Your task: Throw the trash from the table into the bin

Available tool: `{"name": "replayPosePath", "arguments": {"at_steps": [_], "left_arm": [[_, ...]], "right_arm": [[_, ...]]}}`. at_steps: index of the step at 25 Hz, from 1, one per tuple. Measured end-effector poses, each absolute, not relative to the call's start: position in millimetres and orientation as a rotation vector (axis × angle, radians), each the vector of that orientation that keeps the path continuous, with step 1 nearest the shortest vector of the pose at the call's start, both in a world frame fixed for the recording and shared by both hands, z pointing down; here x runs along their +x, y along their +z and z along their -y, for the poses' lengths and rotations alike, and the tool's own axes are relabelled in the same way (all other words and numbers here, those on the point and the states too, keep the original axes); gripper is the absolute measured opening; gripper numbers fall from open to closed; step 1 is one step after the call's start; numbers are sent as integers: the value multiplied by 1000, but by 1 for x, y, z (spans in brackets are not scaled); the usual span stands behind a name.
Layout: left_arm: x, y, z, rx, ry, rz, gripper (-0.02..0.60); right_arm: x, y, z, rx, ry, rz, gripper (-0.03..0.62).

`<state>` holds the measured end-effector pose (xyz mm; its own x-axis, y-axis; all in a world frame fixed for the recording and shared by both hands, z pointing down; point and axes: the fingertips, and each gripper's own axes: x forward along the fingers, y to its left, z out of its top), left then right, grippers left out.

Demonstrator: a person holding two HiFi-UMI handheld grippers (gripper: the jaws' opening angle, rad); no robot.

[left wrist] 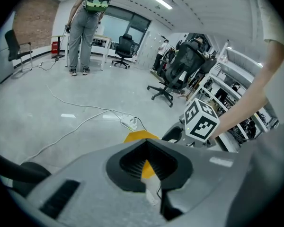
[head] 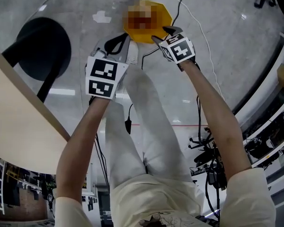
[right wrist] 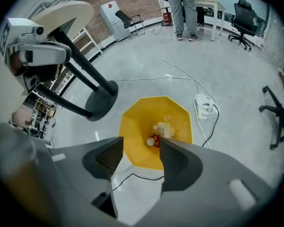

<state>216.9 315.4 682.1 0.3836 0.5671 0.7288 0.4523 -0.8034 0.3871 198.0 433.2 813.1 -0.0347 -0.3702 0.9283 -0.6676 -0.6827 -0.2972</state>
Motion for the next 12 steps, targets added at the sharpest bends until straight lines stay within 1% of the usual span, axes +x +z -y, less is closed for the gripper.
{"name": "replayPosePath", "arguments": {"at_steps": [5, 7, 12], "left_arm": [[214, 659, -318, 2519, 1363, -948, 5], [213, 647, -316, 2531, 1356, -962, 5], [218, 611, -314, 2543, 1318, -968, 5]], "right_arm": [[197, 780, -434, 2066, 1753, 1107, 242], [199, 762, -429, 2104, 1731, 1109, 205], [214, 709, -412, 2209, 1651, 1121, 150]]}}
